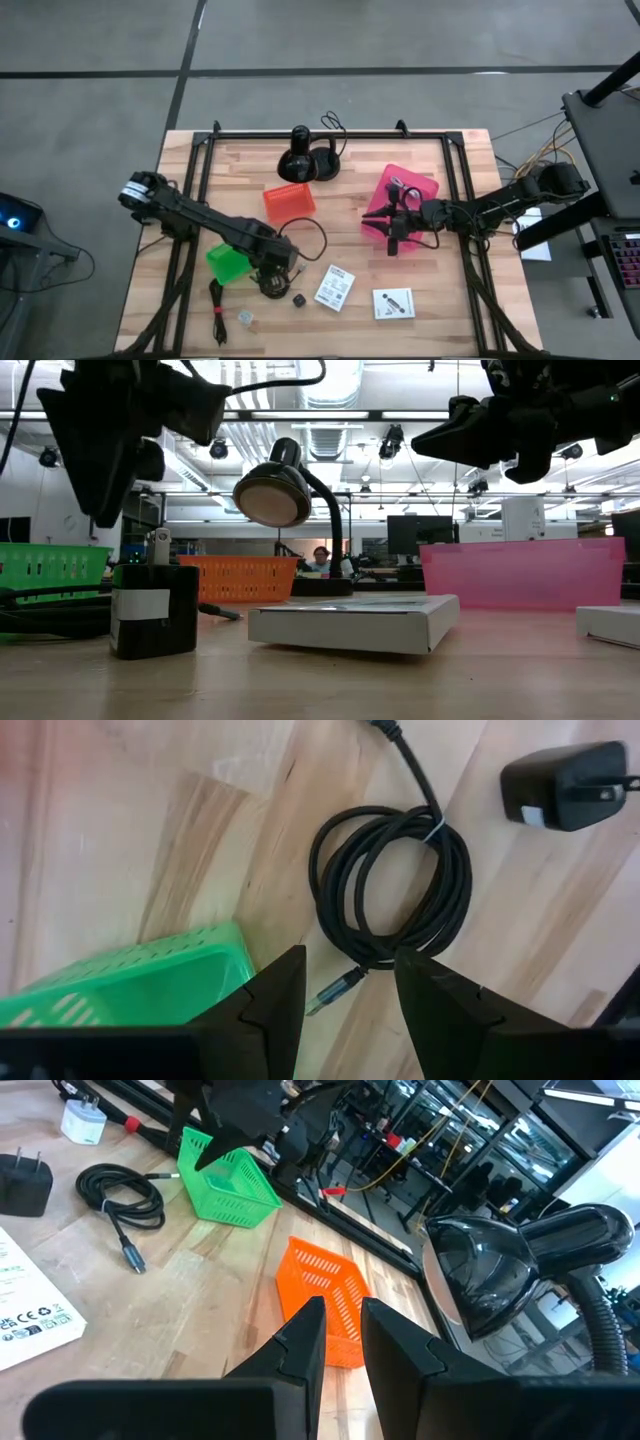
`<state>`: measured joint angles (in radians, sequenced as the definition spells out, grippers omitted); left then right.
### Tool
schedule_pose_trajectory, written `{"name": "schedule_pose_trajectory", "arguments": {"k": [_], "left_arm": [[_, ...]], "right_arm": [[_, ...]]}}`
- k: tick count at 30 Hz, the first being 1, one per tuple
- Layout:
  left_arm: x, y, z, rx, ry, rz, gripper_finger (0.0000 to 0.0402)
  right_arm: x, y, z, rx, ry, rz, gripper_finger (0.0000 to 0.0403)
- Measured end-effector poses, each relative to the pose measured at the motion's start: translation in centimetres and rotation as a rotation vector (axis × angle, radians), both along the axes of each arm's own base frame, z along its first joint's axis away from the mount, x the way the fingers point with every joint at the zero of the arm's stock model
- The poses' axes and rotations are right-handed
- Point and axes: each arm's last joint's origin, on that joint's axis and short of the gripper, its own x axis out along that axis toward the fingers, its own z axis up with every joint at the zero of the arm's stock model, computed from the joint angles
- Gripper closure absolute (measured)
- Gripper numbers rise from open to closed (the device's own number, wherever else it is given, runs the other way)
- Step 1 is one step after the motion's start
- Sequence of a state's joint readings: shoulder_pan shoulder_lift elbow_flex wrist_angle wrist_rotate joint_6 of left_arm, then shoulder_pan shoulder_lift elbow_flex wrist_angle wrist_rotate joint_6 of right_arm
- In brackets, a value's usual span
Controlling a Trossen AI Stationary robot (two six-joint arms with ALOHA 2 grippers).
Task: Pick and place items into bin
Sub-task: Put the top black charger cable into the pink bin
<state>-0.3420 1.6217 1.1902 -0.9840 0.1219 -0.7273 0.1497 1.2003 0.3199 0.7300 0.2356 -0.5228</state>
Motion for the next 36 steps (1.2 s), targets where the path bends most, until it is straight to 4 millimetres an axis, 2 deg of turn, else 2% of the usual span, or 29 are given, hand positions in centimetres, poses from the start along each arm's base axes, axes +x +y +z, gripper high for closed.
{"name": "schedule_pose_trajectory", "arguments": {"k": [6, 11, 16, 23, 36], "left_arm": [[0.3, -0.1, -0.3, -0.012, -0.034, -0.011, 0.0262], [0.8, -0.9, -0.1, -0.059, -0.133, -0.204, 0.0262], [0.9, -1.1, -0.3, -0.047, -0.164, -0.212, 0.0262], [1.1, -1.0, -1.2, 0.063, -0.157, -0.195, 0.0262], [1.6, -2.2, -4.8, 0.072, -0.031, -0.254, 0.0262]], "right_arm": [[0.0, 0.0, 0.0, -0.002, 0.001, 0.000, 0.0346], [0.0, 0.0, 0.0, -0.004, 0.001, 0.000, 0.0346], [0.0, 0.0, 0.0, -0.007, 0.002, 0.000, 0.0346], [0.0, 0.0, 0.0, -0.010, 0.002, 0.000, 0.0346], [0.0, 0.0, -0.2, -0.015, 0.018, 0.000, 0.0346]]}}
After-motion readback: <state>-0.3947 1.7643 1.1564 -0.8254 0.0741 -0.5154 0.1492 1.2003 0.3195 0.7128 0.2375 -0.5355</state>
